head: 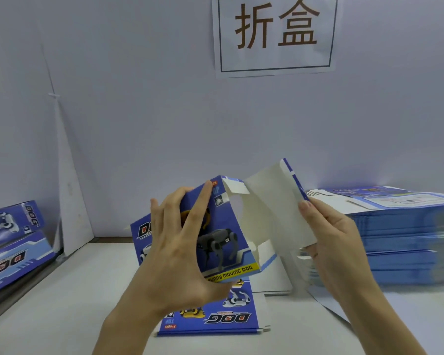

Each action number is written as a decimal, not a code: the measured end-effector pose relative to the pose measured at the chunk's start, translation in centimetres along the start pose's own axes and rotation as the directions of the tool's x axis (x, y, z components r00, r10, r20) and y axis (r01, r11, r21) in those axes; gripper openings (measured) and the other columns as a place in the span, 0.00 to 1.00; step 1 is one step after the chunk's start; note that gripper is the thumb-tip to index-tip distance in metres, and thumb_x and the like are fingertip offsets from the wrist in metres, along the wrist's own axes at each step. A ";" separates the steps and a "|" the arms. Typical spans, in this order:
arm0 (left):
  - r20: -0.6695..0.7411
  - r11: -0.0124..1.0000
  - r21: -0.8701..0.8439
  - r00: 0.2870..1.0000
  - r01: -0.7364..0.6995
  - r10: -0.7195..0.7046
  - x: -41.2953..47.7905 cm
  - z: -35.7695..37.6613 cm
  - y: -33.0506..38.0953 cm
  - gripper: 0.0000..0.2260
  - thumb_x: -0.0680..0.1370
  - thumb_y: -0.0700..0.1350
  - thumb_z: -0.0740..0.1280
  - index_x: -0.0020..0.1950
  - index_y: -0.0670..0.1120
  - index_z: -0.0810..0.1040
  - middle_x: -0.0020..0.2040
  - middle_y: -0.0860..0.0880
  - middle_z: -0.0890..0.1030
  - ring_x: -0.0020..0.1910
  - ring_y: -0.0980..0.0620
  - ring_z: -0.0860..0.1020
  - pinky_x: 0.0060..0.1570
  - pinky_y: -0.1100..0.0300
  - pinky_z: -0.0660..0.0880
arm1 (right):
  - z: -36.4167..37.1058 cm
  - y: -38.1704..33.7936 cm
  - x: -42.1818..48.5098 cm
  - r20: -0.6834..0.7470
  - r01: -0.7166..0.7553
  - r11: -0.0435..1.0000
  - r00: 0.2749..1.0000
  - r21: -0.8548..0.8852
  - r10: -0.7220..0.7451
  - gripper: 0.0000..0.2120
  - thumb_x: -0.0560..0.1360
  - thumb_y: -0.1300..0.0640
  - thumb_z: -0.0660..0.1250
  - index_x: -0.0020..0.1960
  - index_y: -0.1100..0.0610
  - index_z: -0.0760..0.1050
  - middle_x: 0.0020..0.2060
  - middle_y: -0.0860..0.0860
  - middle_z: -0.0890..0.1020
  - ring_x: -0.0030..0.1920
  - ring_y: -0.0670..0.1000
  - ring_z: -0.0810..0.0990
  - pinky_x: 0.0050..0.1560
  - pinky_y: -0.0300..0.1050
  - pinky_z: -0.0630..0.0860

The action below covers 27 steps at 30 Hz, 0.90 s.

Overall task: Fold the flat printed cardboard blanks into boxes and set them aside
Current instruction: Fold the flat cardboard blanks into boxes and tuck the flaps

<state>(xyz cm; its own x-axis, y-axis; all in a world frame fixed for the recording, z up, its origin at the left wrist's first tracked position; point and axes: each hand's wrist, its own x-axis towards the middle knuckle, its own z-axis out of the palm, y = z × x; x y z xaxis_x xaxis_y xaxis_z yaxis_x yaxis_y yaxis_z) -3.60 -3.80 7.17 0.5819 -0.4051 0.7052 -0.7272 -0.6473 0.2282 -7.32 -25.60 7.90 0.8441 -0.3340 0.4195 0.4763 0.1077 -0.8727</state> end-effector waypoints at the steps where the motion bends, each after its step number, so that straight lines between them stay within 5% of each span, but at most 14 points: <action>1: 0.000 1.000 0.000 1.000 -0.004 0.004 0.0 -0.1 0.0 0.58 0.56 0.63 0.75 0.76 0.61 0.42 0.73 0.52 0.53 0.75 0.55 0.50 0.71 0.64 0.29 | 0.1 0.0 0.0 -0.002 -0.011 1.000 1.000 0.018 0.011 0.10 0.77 0.54 0.64 0.47 0.53 0.84 0.39 0.48 0.84 0.40 0.49 0.79 0.29 0.40 0.76; 5: 0.009 0.999 0.035 0.999 -0.032 0.032 0.1 0.2 0.4 0.58 0.56 0.63 0.74 0.76 0.62 0.40 0.72 0.51 0.53 0.75 0.55 0.49 0.73 0.56 0.30 | 1.0 -0.3 -0.6 -0.019 0.066 0.998 0.998 -0.012 -0.066 0.09 0.71 0.47 0.66 0.41 0.44 0.86 0.35 0.45 0.84 0.34 0.41 0.79 0.29 0.34 0.75; 9: 0.011 0.999 0.018 1.000 -0.029 0.029 0.0 0.3 0.4 0.57 0.56 0.64 0.74 0.75 0.62 0.40 0.72 0.52 0.53 0.74 0.58 0.48 0.71 0.61 0.28 | 1.0 -0.1 -0.6 -0.127 0.203 0.978 0.970 -0.049 -0.208 0.16 0.78 0.57 0.66 0.38 0.42 0.85 0.35 0.42 0.85 0.34 0.38 0.78 0.32 0.30 0.74; 13: 0.015 0.993 0.107 0.999 -0.049 0.048 0.2 0.9 0.8 0.56 0.56 0.63 0.71 0.76 0.59 0.42 0.71 0.47 0.55 0.75 0.51 0.49 0.73 0.48 0.33 | 2.5 0.4 -1.2 -0.061 0.194 0.981 0.980 0.028 -0.192 0.16 0.78 0.62 0.66 0.46 0.42 0.85 0.42 0.41 0.86 0.41 0.37 0.83 0.36 0.29 0.75; 23: -0.108 0.980 0.200 0.994 0.001 0.021 0.2 2.0 1.1 0.55 0.57 0.68 0.70 0.77 0.51 0.49 0.69 0.45 0.57 0.72 0.43 0.57 0.71 0.39 0.45 | 4.7 1.7 -2.9 0.047 0.171 0.984 0.985 -0.050 -0.169 0.15 0.74 0.51 0.63 0.59 0.41 0.79 0.54 0.44 0.84 0.56 0.47 0.83 0.48 0.50 0.83; 27: -0.135 0.974 0.226 0.990 0.004 0.027 0.2 2.3 1.3 0.53 0.58 0.68 0.69 0.77 0.49 0.53 0.69 0.44 0.58 0.71 0.43 0.58 0.70 0.37 0.49 | 4.7 1.5 -2.8 0.087 0.145 0.989 0.986 0.007 -0.145 0.16 0.73 0.49 0.63 0.59 0.41 0.79 0.55 0.43 0.84 0.57 0.46 0.82 0.45 0.47 0.84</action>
<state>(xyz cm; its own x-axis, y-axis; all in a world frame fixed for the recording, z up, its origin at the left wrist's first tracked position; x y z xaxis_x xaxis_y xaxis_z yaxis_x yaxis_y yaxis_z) -3.60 -6.16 6.06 0.5073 -0.3316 0.7954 -0.6240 -0.7780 0.0736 -7.79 -20.09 6.55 0.7842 -0.2632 0.5620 0.5955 0.0646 -0.8007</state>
